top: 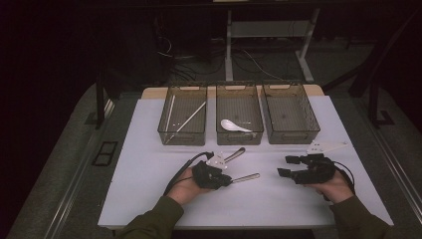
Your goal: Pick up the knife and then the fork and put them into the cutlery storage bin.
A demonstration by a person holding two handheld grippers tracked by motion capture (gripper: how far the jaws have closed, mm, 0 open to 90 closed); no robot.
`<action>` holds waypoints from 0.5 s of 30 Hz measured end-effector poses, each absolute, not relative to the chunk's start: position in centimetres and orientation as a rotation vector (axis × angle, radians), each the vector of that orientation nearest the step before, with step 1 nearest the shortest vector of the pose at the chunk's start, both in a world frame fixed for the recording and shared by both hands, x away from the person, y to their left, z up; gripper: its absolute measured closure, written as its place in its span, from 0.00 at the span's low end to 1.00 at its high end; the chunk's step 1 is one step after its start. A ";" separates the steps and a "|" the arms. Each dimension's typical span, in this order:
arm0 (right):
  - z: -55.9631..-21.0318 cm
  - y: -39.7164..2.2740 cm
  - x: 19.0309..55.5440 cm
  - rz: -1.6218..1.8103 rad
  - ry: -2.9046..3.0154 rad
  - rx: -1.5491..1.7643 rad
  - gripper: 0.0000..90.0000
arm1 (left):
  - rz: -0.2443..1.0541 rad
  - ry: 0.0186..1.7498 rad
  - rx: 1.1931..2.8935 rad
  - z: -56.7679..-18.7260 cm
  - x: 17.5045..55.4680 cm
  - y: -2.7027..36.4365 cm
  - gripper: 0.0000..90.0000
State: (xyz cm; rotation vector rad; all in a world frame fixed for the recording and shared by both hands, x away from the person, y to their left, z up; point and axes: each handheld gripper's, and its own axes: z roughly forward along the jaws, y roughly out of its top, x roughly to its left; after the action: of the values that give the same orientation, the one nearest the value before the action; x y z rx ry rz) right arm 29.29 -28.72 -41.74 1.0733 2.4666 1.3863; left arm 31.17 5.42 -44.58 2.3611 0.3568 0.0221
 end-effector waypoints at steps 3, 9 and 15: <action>-41.8 -28.6 29.3 1.388 2.479 1.053 0.41 | 0.022 0.318 2.375 -44.5 31.4 5.5 0.94; -41.6 -27.8 29.0 1.407 2.551 0.939 0.45 | -0.012 0.293 2.352 -44.0 31.6 5.5 0.94; -41.5 -27.2 29.2 1.443 2.596 0.885 0.45 | -0.039 0.286 2.343 -43.5 31.5 5.5 0.94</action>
State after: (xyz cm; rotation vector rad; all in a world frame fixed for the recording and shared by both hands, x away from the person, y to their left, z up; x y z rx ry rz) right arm 29.15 -27.18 -41.52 0.8851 2.5961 1.4434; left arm 31.51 5.51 -43.50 2.3429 0.2859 -0.0394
